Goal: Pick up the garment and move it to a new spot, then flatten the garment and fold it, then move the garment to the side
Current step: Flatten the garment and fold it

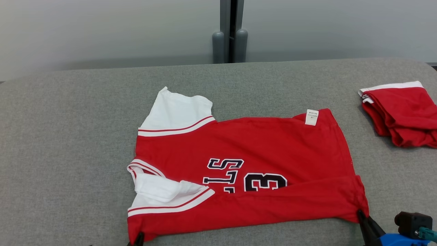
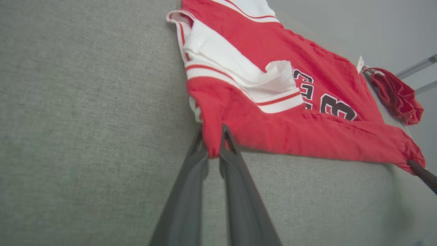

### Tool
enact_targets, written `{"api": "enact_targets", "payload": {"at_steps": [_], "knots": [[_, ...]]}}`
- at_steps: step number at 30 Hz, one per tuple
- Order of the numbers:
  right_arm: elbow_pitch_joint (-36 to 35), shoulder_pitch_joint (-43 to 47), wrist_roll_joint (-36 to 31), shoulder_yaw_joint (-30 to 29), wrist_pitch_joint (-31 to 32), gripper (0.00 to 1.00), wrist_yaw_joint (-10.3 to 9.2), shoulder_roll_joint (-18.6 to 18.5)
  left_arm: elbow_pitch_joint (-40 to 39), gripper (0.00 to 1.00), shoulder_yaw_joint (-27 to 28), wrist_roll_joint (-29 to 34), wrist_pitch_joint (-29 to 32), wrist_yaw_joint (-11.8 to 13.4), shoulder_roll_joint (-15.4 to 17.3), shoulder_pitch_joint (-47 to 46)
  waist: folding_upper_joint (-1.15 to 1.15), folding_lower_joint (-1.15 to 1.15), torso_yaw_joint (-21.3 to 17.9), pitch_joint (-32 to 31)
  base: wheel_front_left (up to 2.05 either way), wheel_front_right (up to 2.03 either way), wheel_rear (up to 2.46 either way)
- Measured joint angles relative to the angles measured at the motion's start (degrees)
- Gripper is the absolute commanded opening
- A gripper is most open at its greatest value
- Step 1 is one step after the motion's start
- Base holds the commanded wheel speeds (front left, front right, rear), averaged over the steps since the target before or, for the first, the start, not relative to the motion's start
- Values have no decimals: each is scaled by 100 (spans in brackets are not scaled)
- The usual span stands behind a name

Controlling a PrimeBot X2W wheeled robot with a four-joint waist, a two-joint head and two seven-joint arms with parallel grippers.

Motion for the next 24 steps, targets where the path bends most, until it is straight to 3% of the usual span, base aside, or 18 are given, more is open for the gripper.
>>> {"api": "enact_targets", "payload": {"at_steps": [1, 2, 3, 9, 13, 19, 24], "knots": [[26, 0, -1, 2, -8, 87, 0, 0, 49, 16, 21, 0, -41, -9, -23, -30, 0, 0, -4, -1, 0, 0, 0], [38, -1, -2, -5, -21, 100, 0, 1, 89, 80, 45, 5, -68, -14, -23, -73, 0, 0, -11, -1, 0, 0, 0], [43, -4, -2, -33, -44, 100, 0, 1, 104, 100, 83, 5, -104, -18, -11, -122, 0, 0, -20, -1, 0, 0, 0], [-53, -73, -53, -144, -151, 100, -1, -1, -56, 100, 304, 116, -154, -24, 234, -413, 0, 0, -111, 47, 0, 0, 0], [-278, -286, -54, -157, -226, 100, -1, -1, -263, 100, 366, 354, 78, -86, 598, -1022, 0, 0, -219, 166, 0, 0, 0], [-530, -947, -270, 82, -185, 100, -1, -3, -483, 100, 523, 630, 802, -434, 1279, -2827, 0, 0, -436, 517, 0, 0, 0], [-606, -1586, -309, 445, -75, 100, -1, -2, 48, 100, 504, 687, 1658, -739, 1680, -4386, 0, 1, -699, 952, 0, 0, 0]]}}
